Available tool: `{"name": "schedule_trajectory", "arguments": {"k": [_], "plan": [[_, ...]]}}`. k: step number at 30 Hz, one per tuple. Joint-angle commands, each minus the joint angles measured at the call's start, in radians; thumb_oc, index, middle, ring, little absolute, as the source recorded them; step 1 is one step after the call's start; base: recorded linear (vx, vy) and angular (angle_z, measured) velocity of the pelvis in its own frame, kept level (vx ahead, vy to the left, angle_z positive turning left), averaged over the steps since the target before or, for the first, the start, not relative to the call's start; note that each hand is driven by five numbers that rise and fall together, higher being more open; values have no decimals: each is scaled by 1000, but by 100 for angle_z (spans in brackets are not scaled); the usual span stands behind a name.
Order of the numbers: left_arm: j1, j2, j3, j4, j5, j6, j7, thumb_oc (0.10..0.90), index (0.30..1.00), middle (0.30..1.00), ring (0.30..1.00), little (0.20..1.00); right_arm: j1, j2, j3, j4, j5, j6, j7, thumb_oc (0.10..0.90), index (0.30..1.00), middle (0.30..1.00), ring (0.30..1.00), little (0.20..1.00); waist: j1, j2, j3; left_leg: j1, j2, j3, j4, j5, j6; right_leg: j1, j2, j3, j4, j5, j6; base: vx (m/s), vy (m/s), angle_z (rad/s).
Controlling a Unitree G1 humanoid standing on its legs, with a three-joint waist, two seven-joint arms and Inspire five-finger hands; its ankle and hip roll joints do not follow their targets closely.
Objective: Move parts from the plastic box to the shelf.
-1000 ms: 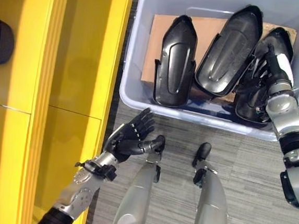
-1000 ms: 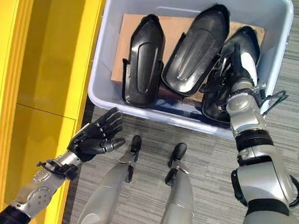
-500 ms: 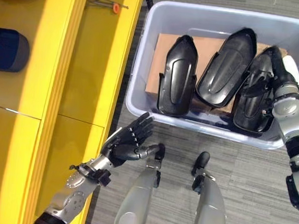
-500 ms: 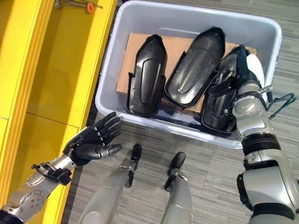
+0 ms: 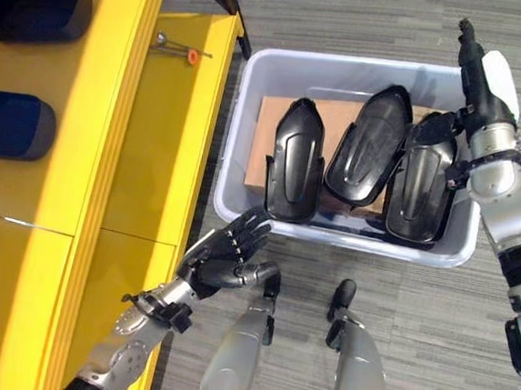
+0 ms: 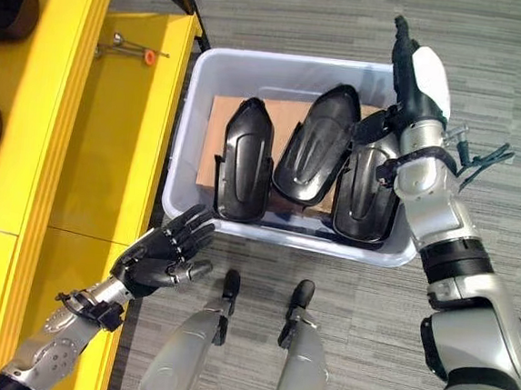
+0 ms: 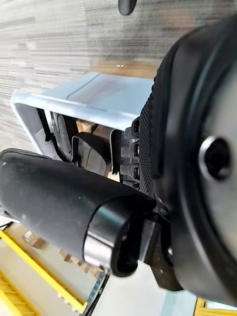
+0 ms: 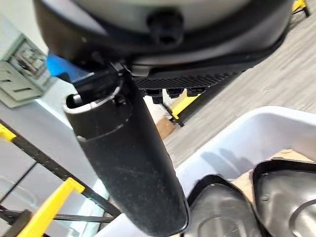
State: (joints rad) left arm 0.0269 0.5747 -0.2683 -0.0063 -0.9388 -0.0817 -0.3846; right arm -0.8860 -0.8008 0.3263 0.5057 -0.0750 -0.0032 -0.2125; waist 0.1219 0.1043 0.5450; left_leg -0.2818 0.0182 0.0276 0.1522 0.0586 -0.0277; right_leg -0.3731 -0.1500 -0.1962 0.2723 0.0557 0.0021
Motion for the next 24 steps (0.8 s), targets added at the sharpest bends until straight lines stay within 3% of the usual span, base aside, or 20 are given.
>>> {"name": "schedule_trajectory", "arguments": {"k": [1,5,8,11,14,15,18,24], "plan": [[40,-12,61,-143,-39,-47,-60,900,1000,1000,1000,1000,-9,-69,-84,-121,70,-43,25,900,1000,1000,1000,1000,-27,12,-28,51,10,1,-3,-74,0,103,28,67,34,-170,41,0,0,0],[42,-11,61,-143,-38,-46,-60,900,1000,1000,1000,1000,10,-65,-94,-135,77,-39,35,900,1000,1000,1000,1000,-27,11,-29,57,10,2,-9,-72,-1,111,29,67,26,-167,42,2,7,-7],[24,-51,87,-121,-20,-42,-37,900,1000,1000,1000,1000,291,95,-177,-292,280,2,65,900,1000,1000,1000,1000,-80,-13,-34,99,26,28,-45,-65,1,146,32,92,-27,-141,57,-9,50,-10],[-28,-79,67,-87,7,-52,-9,900,1000,1000,1000,1000,351,192,-169,-334,301,-6,71,900,1000,1000,1000,1000,-100,-19,-25,94,26,35,-48,-64,6,138,40,109,-40,-127,59,-56,5,-22],[-40,-82,61,-81,17,-56,-1,900,1000,1000,1000,1000,351,210,-161,-340,303,4,80,900,1000,1000,1000,1000,-102,-20,-25,85,24,37,-49,-64,7,128,41,112,-41,-124,59,-56,-8,-12],[-70,-94,39,-72,30,-63,28,900,1000,1000,1000,1000,318,231,-125,-334,381,-9,130,900,1000,1000,1000,1000,-100,-17,-25,60,21,39,-54,-56,8,103,46,117,-42,-121,56,-86,-3,-3],[-85,-95,31,-59,29,-64,38,900,1000,1000,1000,1000,296,244,-107,-336,365,-24,156,900,1000,1000,1000,1000,-98,-14,-25,41,18,37,-51,-53,8,83,46,115,-32,-122,56,-44,1,-6],[-97,-95,20,-58,37,-60,47,900,1000,1000,1000,1000,240,244,-82,-303,382,20,151,900,1000,1000,1000,1000,-79,-4,-25,-6,9,33,-50,-44,11,34,46,102,-8,-128,51,-23,-4,0]]}}
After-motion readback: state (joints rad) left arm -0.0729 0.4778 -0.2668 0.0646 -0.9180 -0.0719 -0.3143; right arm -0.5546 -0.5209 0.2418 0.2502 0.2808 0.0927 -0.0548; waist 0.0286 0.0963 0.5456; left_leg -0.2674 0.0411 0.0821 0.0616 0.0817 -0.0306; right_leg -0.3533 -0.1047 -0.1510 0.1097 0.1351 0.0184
